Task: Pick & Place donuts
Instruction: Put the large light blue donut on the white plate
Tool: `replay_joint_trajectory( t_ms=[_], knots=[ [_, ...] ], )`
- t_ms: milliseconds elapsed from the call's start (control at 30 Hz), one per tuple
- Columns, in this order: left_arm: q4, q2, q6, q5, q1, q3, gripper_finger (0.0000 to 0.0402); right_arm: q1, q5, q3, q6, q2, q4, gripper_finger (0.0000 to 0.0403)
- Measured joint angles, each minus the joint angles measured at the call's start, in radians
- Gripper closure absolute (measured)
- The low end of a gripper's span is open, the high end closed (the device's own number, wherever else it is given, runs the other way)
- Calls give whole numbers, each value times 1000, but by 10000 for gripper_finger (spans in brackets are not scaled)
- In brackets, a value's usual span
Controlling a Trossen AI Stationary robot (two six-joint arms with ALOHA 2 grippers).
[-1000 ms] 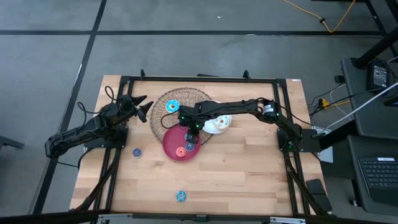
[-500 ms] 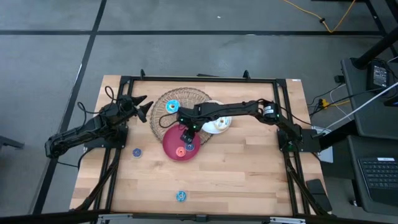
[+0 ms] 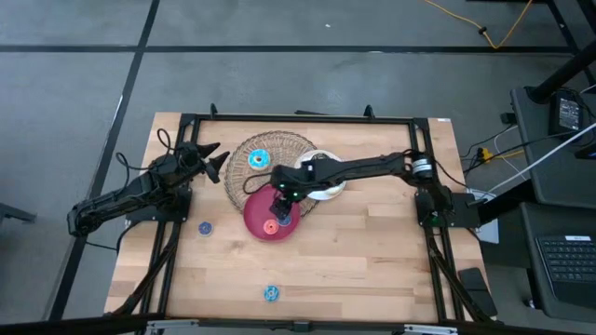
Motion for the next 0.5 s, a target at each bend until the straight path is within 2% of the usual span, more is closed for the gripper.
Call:
replay_joint_trajectory(
  t_ms=[300, 500],
  knots=[
    [0, 0, 0, 0, 0, 0, 135, 56, 38, -399, -77, -301, 361, 139],
    [0, 0, 0, 0, 0, 0, 135, 84, 68, -640, -117, -504, 512, 104]
  ],
)
